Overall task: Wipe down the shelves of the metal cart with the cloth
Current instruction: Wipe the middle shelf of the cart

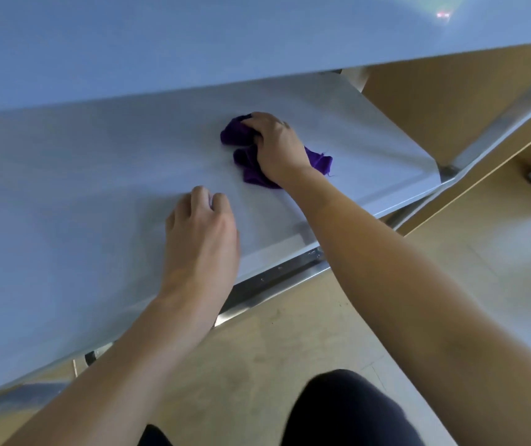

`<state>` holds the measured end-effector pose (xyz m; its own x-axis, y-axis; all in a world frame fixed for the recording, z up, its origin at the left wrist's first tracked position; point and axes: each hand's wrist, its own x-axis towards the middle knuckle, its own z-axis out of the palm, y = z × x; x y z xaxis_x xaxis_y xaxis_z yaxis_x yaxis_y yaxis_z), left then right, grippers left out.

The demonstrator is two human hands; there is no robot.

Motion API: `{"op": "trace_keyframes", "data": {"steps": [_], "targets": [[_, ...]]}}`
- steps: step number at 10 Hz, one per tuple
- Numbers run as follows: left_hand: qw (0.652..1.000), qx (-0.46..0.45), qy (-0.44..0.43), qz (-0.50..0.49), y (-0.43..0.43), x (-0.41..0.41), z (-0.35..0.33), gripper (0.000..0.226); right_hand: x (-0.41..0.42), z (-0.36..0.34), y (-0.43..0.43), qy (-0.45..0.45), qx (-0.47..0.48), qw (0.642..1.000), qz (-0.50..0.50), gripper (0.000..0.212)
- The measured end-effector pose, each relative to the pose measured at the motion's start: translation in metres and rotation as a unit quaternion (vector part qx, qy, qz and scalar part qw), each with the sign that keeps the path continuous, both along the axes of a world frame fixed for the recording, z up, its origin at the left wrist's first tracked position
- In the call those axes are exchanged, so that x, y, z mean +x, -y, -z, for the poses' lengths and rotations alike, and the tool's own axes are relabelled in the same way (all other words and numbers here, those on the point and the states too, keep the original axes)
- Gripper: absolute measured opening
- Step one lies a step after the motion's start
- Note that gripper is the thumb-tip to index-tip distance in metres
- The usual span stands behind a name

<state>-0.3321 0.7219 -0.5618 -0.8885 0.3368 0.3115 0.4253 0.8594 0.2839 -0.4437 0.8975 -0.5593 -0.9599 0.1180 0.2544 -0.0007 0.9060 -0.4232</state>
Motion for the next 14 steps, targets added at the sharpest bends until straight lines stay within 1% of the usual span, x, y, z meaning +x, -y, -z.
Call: {"op": "trace_keyframes", "data": {"steps": [1,2,3,4,5,6,7,8,9,10,11,12,13,14], "targets": [[1.0,-0.009,-0.003,0.028,-0.035,0.004,-0.01,0.018,0.001,0.004,-0.008,-0.018,-0.002,1.0,-0.013,0.042],[0.999,0.008,-0.031,0.039,-0.084,0.002,-0.005,0.014,-0.008,0.002,-0.032,-0.033,0.004,0.999,-0.015,0.042],[0.999,0.013,-0.037,0.017,-0.105,-0.002,0.01,0.018,-0.009,0.002,-0.088,-0.018,0.024,1.0,-0.004,0.041],[0.999,0.031,-0.042,0.005,-0.107,-0.004,0.015,0.028,-0.013,0.004,-0.155,0.003,0.001,0.999,0.039,0.042],[0.999,0.026,-0.032,0.004,-0.108,-0.001,0.014,0.029,-0.022,0.004,-0.191,0.02,-0.001,0.993,0.12,0.036],[0.999,0.025,-0.03,0.01,-0.107,-0.001,0.016,0.029,-0.046,0.003,-0.178,0.008,0.024,0.988,0.155,0.037],[0.999,0.023,-0.036,-0.005,-0.104,0.0,0.019,0.026,-0.068,0.007,-0.134,0.02,0.025,0.999,0.043,0.036],[0.999,0.023,-0.024,0.004,-0.104,-0.002,0.02,0.027,-0.069,0.012,-0.114,0.017,0.04,0.994,-0.104,0.039],[0.999,0.014,-0.028,0.01,-0.105,0.0,0.019,0.028,-0.062,0.007,-0.136,0.001,0.052,0.993,-0.108,0.04],[0.999,0.016,-0.032,0.0,-0.105,0.001,0.017,0.029,-0.067,0.004,-0.18,0.01,0.027,0.999,-0.044,0.037],[0.999,0.011,-0.036,0.01,-0.103,-0.002,0.019,0.033,-0.078,-0.001,-0.205,0.02,-0.111,0.991,0.077,0.034],[0.999,0.004,-0.044,0.016,-0.101,-0.003,0.02,0.034,-0.105,-0.001,-0.189,0.04,0.069,0.994,0.078,0.035],[0.999,0.009,-0.04,0.02,-0.1,-0.003,0.02,0.033,-0.101,-0.006,-0.142,0.028,0.052,0.998,-0.012,0.037],[0.999,0.018,-0.045,0.012,-0.1,-0.002,0.02,0.03,-0.096,0.002,-0.108,0.005,0.089,0.987,-0.13,0.041]]}}
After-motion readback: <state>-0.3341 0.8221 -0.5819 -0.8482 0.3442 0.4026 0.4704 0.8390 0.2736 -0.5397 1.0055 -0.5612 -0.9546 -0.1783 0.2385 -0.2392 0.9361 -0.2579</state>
